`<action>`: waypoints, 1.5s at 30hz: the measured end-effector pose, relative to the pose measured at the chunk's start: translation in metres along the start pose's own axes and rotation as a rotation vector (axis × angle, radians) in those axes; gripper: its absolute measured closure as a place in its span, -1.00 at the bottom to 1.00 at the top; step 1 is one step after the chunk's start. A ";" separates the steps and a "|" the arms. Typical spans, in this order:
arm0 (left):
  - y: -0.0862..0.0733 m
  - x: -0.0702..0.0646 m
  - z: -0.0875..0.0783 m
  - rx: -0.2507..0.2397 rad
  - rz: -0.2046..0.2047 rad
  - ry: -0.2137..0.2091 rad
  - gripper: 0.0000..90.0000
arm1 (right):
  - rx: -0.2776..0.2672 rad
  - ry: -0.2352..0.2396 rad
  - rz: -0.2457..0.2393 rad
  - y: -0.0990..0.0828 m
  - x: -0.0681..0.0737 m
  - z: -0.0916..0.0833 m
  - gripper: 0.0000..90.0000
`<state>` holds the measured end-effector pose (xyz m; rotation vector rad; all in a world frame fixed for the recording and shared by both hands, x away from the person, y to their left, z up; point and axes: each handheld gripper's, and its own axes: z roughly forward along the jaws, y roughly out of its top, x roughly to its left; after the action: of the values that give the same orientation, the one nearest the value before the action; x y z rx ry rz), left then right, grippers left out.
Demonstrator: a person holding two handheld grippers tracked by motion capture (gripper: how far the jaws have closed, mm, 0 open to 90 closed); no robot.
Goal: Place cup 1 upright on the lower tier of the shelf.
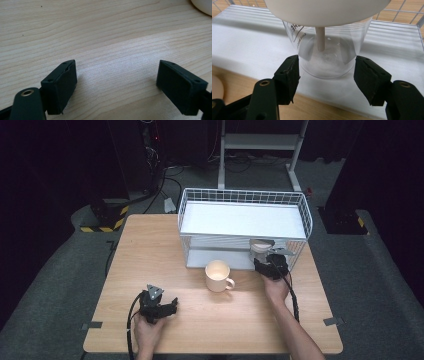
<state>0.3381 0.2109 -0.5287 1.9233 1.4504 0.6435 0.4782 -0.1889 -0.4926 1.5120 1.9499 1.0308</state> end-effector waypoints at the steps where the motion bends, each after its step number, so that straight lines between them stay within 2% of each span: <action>1: 0.000 0.000 0.000 0.000 0.000 0.000 -0.62 | -0.005 -0.009 0.000 0.002 0.001 0.003 -0.18; 10: 0.000 0.000 0.000 -0.002 0.002 -0.001 -0.62 | -0.024 -0.026 0.020 0.003 0.000 0.010 -0.12; 16: 0.000 0.000 0.000 -0.002 0.003 -0.002 -0.61 | -0.009 -0.031 0.037 0.001 -0.005 0.017 -0.07; 19: 0.000 0.000 0.000 -0.001 0.003 -0.001 -0.61 | -0.003 -0.032 0.022 0.002 -0.007 0.020 -0.07; 20: 0.000 0.000 0.000 -0.001 0.003 -0.002 -0.61 | 0.002 -0.035 0.040 0.003 -0.005 0.021 -0.07; 22: 0.000 0.000 0.000 -0.002 0.003 -0.001 -0.61 | 0.006 -0.032 0.044 0.004 -0.005 0.021 -0.07; 29: 0.000 0.000 0.000 -0.001 0.010 -0.004 -0.61 | 0.000 -0.045 0.037 0.007 -0.006 0.025 -0.06; 35: 0.000 0.000 0.000 -0.001 0.009 -0.005 -0.61 | 0.001 -0.044 0.050 0.008 -0.007 0.027 -0.04; 37: 0.000 0.000 0.000 -0.001 0.010 -0.005 -0.61 | 0.005 -0.045 0.033 0.007 -0.009 0.028 -0.05; 38: 0.000 0.000 0.000 -0.001 0.009 -0.005 -0.61 | 0.012 -0.040 0.054 0.007 -0.009 0.028 -0.06; 40: 0.000 0.000 0.000 -0.001 0.010 -0.005 -0.61 | 0.015 -0.026 0.057 0.007 -0.009 0.026 -0.09; 44: 0.000 0.000 0.000 -0.001 0.010 -0.005 -0.61 | 0.028 -0.014 0.028 0.008 -0.006 0.022 -0.16; 45: 0.000 0.000 0.000 -0.001 0.010 -0.004 -0.61 | 0.024 -0.013 0.007 0.008 -0.007 0.021 -0.17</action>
<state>0.3379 0.2107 -0.5286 1.9311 1.4381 0.6441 0.4999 -0.1886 -0.4997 1.5353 1.9562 1.0010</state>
